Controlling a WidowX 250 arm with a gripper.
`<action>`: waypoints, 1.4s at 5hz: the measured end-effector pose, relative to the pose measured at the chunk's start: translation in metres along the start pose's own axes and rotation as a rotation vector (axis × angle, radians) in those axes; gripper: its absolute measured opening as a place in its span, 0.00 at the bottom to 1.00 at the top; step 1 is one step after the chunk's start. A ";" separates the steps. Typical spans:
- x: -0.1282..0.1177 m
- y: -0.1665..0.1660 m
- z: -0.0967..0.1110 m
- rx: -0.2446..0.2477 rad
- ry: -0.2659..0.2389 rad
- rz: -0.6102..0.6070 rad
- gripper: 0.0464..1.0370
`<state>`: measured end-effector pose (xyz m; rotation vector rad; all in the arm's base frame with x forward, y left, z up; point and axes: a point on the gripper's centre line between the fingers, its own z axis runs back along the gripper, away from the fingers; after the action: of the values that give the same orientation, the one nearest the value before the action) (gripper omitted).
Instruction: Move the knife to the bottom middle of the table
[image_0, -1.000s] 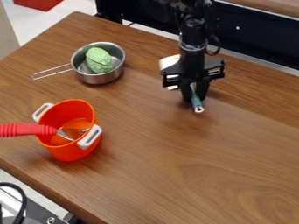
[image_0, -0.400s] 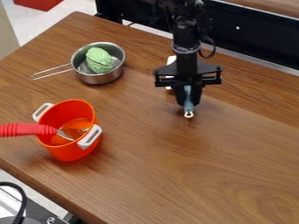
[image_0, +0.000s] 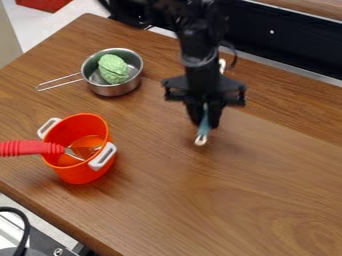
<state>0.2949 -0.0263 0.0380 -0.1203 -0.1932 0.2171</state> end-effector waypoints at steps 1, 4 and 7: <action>-0.029 0.006 0.008 -0.019 0.035 -0.097 0.18; -0.102 0.027 0.010 -0.018 0.150 -0.296 0.18; -0.109 0.021 -0.009 0.008 0.127 -0.267 0.23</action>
<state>0.1880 -0.0311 0.0070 -0.0990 -0.0810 -0.0555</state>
